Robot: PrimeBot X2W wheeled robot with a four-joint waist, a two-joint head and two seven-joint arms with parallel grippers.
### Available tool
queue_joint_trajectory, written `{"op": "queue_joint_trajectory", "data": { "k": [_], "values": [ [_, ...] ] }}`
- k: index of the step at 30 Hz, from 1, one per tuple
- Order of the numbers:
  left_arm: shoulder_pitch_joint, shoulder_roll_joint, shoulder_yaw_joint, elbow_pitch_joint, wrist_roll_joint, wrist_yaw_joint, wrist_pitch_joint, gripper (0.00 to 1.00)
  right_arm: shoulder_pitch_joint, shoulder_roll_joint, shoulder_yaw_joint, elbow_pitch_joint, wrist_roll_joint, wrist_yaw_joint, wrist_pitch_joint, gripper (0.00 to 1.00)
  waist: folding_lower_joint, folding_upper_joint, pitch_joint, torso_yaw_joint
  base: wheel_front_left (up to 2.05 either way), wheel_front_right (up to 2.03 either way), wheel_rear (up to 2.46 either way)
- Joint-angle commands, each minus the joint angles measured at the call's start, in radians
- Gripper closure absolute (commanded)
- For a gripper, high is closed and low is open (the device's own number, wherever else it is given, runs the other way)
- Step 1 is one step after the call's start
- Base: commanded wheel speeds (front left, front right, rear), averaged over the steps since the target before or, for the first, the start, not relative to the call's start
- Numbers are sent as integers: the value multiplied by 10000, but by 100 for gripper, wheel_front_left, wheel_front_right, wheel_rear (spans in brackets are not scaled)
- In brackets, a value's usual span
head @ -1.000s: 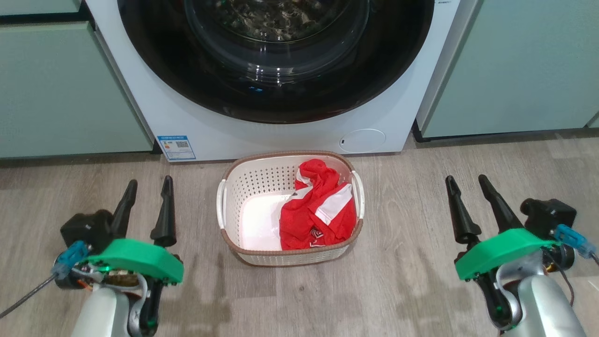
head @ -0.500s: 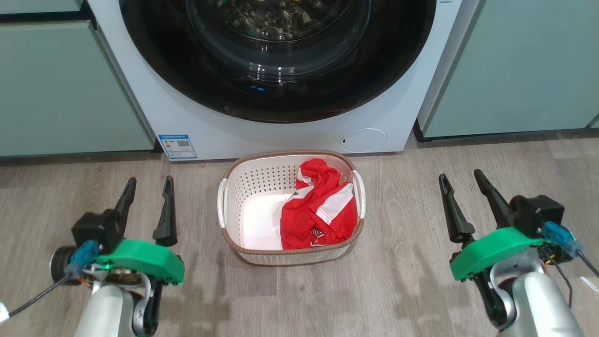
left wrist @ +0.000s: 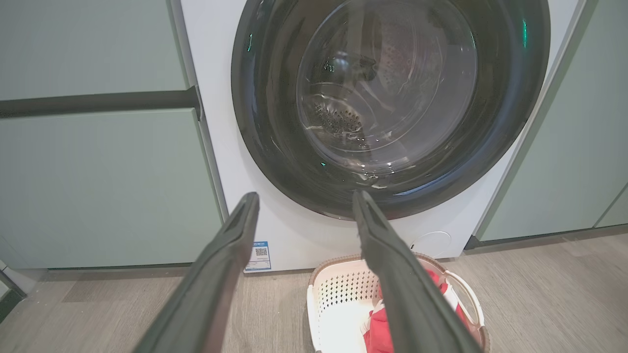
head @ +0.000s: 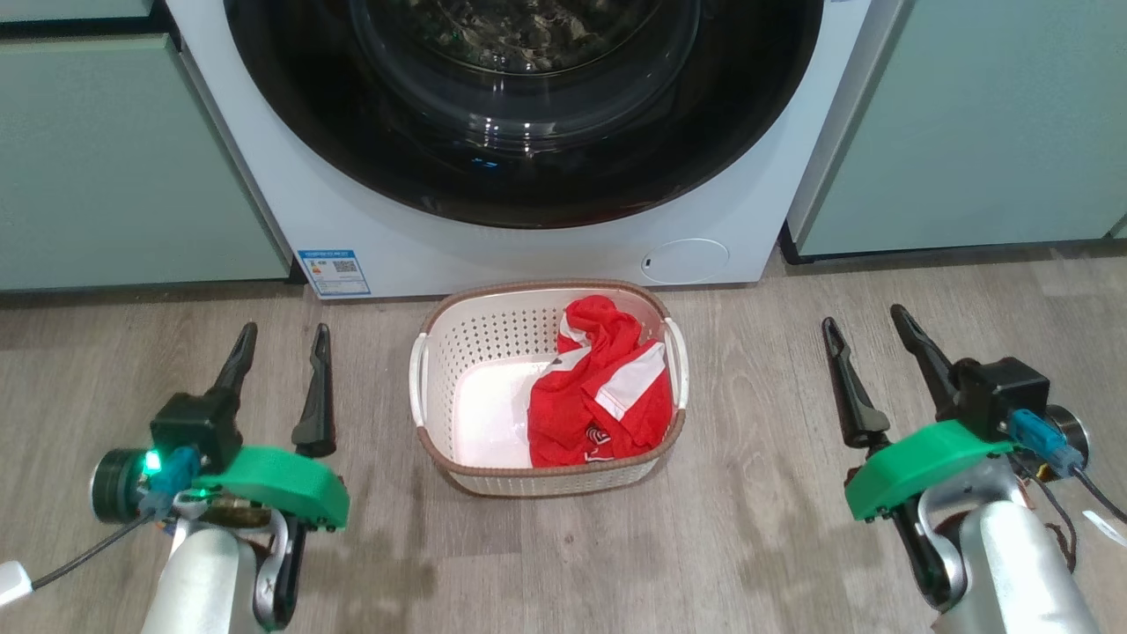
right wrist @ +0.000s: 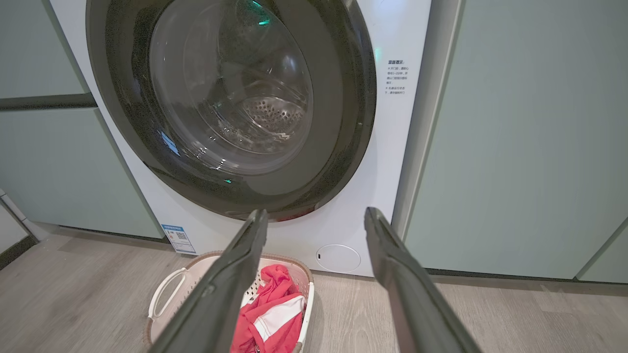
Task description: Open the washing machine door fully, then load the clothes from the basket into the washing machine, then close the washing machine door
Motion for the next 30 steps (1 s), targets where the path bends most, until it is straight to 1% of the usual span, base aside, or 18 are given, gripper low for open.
{"op": "queue_joint_trajectory", "data": {
  "k": [1, 12, 30],
  "values": [
    [-525, 178, 324, -266, -4, 74, -89, 0, -445, 20, 231, -372, -1, 0, -139, 0, 0, 0, 5, 0, 0, 0, 0],
    [-502, 194, 337, -193, -279, 96, 34, 0, -431, 21, 201, -295, 325, 0, -192, 0, 0, 0, 37, -19, 0, 0, 0],
    [-542, 341, 208, -133, -281, 326, 107, 0, -466, 22, 229, -263, 391, 0, -216, 0, 0, 0, 102, -40, 0, 0, 0]
  ]
}}
